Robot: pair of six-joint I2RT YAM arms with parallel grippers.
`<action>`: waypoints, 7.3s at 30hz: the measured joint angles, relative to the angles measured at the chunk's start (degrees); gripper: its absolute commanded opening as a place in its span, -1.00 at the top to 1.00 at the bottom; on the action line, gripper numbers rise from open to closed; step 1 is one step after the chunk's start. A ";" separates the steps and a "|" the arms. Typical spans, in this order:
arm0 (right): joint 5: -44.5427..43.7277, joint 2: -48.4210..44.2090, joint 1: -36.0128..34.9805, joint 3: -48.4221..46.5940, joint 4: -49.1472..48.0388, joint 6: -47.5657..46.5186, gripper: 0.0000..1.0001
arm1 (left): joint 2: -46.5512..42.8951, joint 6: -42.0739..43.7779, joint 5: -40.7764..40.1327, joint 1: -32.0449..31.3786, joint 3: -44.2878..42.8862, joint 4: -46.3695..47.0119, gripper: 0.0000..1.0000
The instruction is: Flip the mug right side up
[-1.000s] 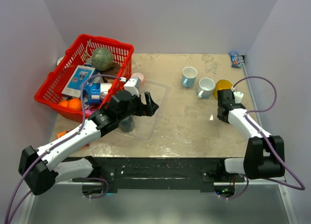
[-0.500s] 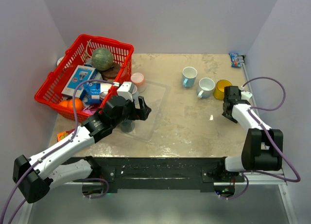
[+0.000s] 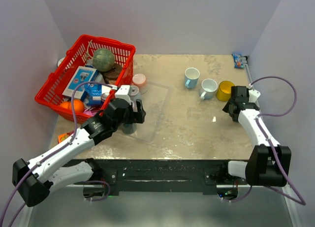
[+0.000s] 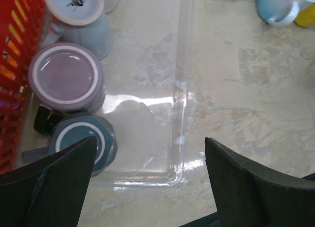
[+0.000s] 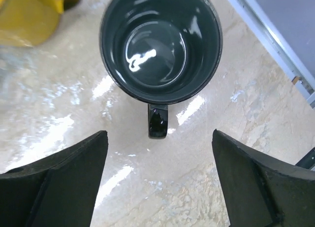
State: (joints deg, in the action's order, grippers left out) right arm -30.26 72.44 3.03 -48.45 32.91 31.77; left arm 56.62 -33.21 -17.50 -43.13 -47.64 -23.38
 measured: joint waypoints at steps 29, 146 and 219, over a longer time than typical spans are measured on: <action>27.91 -20.72 -0.02 1.22 -7.69 -3.76 -0.69 | 11.52 -6.75 -12.39 -0.50 -0.85 -13.84 -0.79; 29.81 -26.71 0.00 7.67 -6.38 -4.85 -0.64 | 3.96 -2.23 10.29 1.97 7.21 -2.86 -0.10; 58.53 -24.81 -38.14 20.96 -58.29 16.70 -0.93 | 5.07 -12.85 28.52 -4.52 -4.33 29.97 1.00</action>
State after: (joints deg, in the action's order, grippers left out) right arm 28.27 47.64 -35.11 -27.49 -25.39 48.47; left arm 61.69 -46.06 11.03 -47.66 -51.96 6.59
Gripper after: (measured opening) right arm 0.986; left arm 0.192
